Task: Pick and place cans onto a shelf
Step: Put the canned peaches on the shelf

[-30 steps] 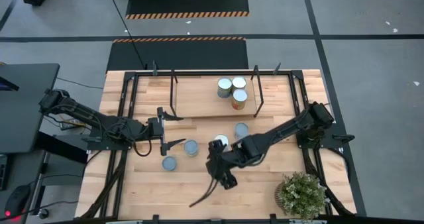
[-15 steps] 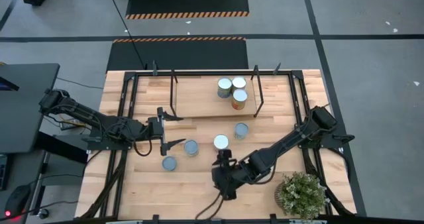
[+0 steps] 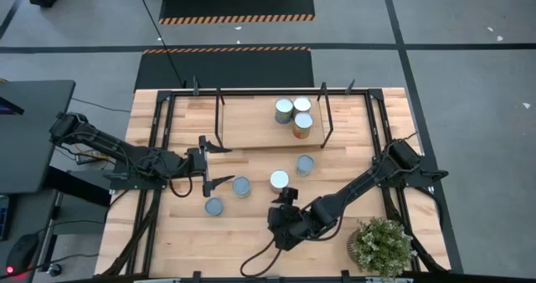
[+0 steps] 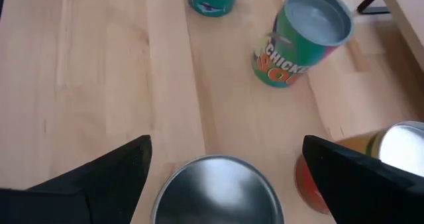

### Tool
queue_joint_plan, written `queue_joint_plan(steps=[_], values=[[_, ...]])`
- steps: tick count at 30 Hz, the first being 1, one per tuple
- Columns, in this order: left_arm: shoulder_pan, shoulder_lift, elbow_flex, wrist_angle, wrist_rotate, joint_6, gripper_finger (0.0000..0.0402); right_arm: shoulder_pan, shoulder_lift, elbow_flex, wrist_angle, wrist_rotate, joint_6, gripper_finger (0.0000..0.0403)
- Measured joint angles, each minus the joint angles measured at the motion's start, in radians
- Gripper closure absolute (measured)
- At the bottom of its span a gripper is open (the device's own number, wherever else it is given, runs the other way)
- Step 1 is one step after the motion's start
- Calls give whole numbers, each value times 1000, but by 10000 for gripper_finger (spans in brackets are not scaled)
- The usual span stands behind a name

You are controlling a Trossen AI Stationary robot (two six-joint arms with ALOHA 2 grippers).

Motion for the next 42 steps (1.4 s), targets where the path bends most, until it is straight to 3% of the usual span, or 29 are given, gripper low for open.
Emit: queue_joint_plan(steps=[15,26,34,42], values=[[0,0,0,-1,0,0,13,-11,-1,-57,-43,-123,87,7],[1,0,0,-1,0,-1,13,-50,-5,-73,-55,-202,71,91],[1,0,0,7,0,0,13,-78,-113,52,-188,-217,-89,70],[1,0,0,10,0,-6,13,-226,-215,112,-241,-159,-383,79]])
